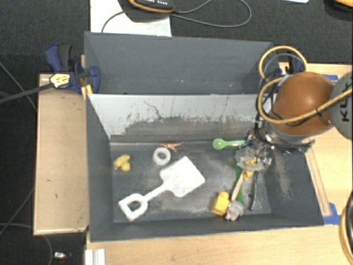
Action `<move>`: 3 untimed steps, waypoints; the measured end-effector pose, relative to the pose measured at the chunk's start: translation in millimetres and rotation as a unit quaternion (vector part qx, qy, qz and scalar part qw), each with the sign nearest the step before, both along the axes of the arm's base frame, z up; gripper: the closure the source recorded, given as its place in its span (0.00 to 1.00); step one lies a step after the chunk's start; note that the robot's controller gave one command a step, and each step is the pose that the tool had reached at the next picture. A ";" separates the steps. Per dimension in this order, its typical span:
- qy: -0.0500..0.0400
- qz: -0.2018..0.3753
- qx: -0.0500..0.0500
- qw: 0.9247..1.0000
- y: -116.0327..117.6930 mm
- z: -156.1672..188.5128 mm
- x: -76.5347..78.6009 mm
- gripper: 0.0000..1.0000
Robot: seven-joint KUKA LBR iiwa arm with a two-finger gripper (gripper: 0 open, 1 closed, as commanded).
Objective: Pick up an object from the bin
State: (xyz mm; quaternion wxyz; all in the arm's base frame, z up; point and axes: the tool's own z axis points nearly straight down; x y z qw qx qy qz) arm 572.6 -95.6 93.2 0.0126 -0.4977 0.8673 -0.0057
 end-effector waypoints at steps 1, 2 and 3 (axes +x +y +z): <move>0.004 -0.001 0.001 1.000 0.9 32.6 -1.7 1.00; -0.001 -0.002 0.000 1.000 0.2 57.1 0.8 1.00; 0.004 -0.003 0.002 1.000 1.2 78.6 -1.1 1.00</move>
Offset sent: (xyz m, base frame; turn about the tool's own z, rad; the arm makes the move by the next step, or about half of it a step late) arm -0.0009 0.0005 0.0367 0.0021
